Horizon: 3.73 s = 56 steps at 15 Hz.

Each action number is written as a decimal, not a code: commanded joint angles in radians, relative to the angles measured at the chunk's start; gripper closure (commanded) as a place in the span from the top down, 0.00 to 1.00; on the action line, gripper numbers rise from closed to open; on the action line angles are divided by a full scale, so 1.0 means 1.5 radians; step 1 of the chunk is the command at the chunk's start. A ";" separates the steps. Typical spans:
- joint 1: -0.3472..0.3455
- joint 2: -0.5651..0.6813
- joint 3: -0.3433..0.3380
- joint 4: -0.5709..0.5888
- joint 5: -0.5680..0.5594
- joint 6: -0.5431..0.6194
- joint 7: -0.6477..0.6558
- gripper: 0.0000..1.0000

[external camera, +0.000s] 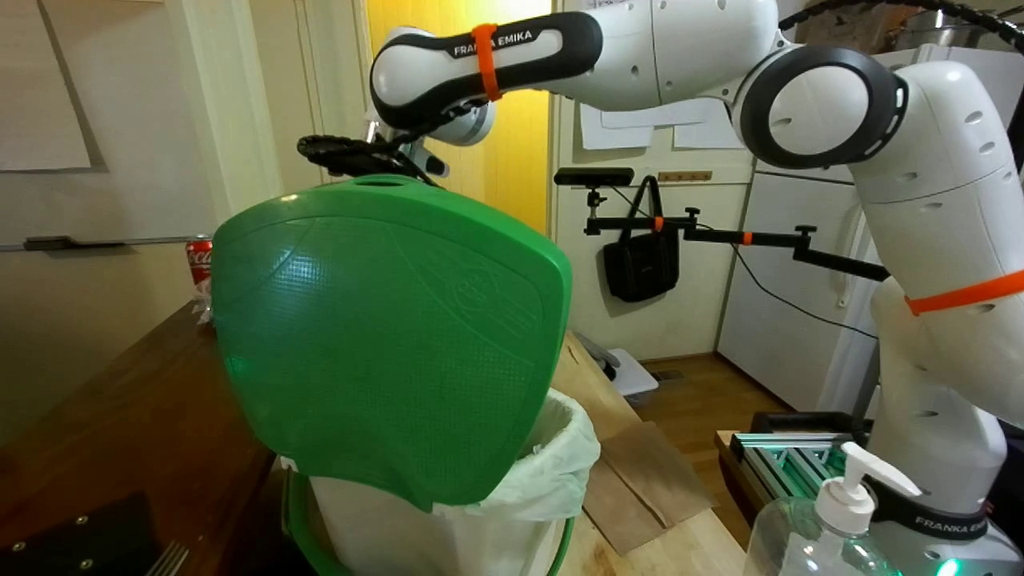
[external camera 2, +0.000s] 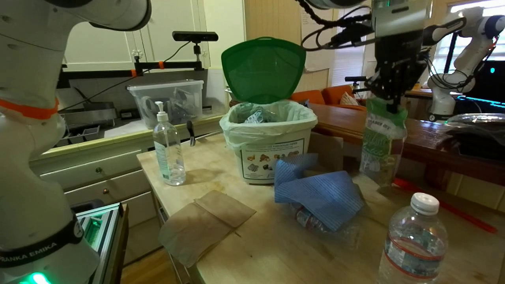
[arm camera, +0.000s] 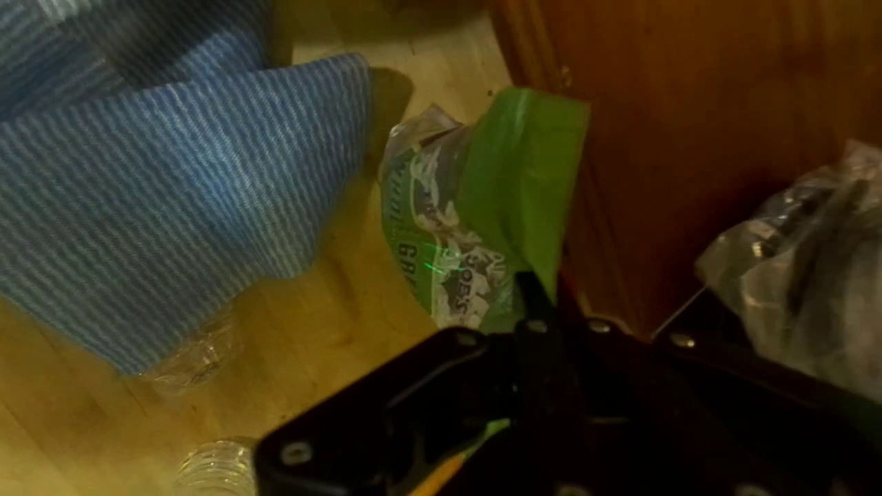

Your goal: Put the green packet on the top counter

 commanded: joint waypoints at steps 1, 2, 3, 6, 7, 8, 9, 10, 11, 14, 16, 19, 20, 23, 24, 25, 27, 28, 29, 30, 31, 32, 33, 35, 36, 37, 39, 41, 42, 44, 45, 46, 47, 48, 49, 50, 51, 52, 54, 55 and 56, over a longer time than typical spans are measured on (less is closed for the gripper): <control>0.005 -0.020 0.017 0.081 0.004 -0.033 0.013 0.01; 0.008 -0.019 0.021 0.105 0.002 -0.040 0.014 0.01; 0.012 -0.009 0.028 0.144 0.001 -0.051 0.016 0.01; 0.025 0.036 0.042 0.256 -0.010 -0.053 0.012 0.01; 0.027 0.055 0.047 0.285 -0.014 -0.029 -0.006 0.01; 0.027 -0.002 0.040 0.187 -0.005 -0.035 -0.002 0.02; 0.031 0.010 0.043 0.213 -0.006 -0.035 -0.002 0.02; 0.034 0.021 0.044 0.230 -0.007 -0.035 -0.002 0.02; 0.034 0.030 0.044 0.240 -0.007 -0.035 -0.003 0.02; 0.034 0.066 0.040 0.263 -0.010 -0.028 0.003 0.01; 0.033 0.105 0.042 0.304 -0.007 -0.033 0.010 0.01; 0.036 0.145 0.041 0.343 -0.015 -0.036 0.006 0.01; 0.037 0.157 0.040 0.358 -0.015 -0.036 0.005 0.01; 0.039 0.188 0.038 0.402 -0.019 -0.037 0.003 0.01; 0.040 0.196 0.038 0.415 -0.021 -0.040 0.003 0.01; 0.041 0.204 0.036 0.427 -0.025 -0.038 0.004 0.01; 0.043 0.218 0.036 0.449 -0.031 -0.038 0.005 0.01; 0.045 0.224 0.036 0.460 -0.034 -0.038 0.006 0.01; 0.046 0.229 0.036 0.468 -0.037 -0.037 0.006 0.01; 0.046 0.234 0.037 0.475 -0.037 -0.035 0.006 0.01; 0.047 0.239 0.038 0.481 -0.038 -0.032 0.004 0.01; 0.048 0.242 0.038 0.486 -0.039 -0.031 0.003 0.01; 0.049 0.245 0.040 0.489 -0.037 -0.032 0.006 0.23; 0.048 0.249 0.043 0.494 -0.032 -0.027 0.004 0.34; 0.047 0.245 0.043 0.494 -0.032 -0.025 0.004 0.42; 0.045 0.235 0.045 0.491 -0.027 -0.030 0.003 0.49; 0.038 0.197 0.052 0.477 -0.016 -0.070 0.001 0.64; 0.022 0.136 0.064 0.450 0.003 -0.161 -0.018 0.80; 0.007 0.106 0.078 0.439 0.021 -0.222 -0.034 0.86; -0.029 0.074 0.099 0.440 0.054 -0.292 -0.107 0.99; -0.043 0.060 0.098 0.442 0.050 -0.312 -0.165 1.00; -0.063 0.038 0.103 0.435 0.059 -0.367 -0.193 1.00; -0.075 0.022 0.096 0.428 0.048 -0.411 -0.228 1.00; -0.086 0.006 0.090 0.423 0.037 -0.456 -0.258 1.00; -0.103 -0.009 0.091 0.415 0.040 -0.501 -0.288 1.00; -0.113 -0.023 0.084 0.409 0.027 -0.546 -0.317 1.00; -0.120 -0.039 0.075 0.400 0.011 -0.595 -0.330 1.00; -0.109 0.002 0.081 0.450 0.027 -0.540 -0.290 1.00; -0.119 -0.007 0.080 0.448 0.028 -0.551 -0.297 1.00; -0.118 -0.006 0.081 0.448 0.028 -0.550 -0.297 1.00; -0.115 -0.004 0.081 0.448 0.028 -0.549 -0.297 1.00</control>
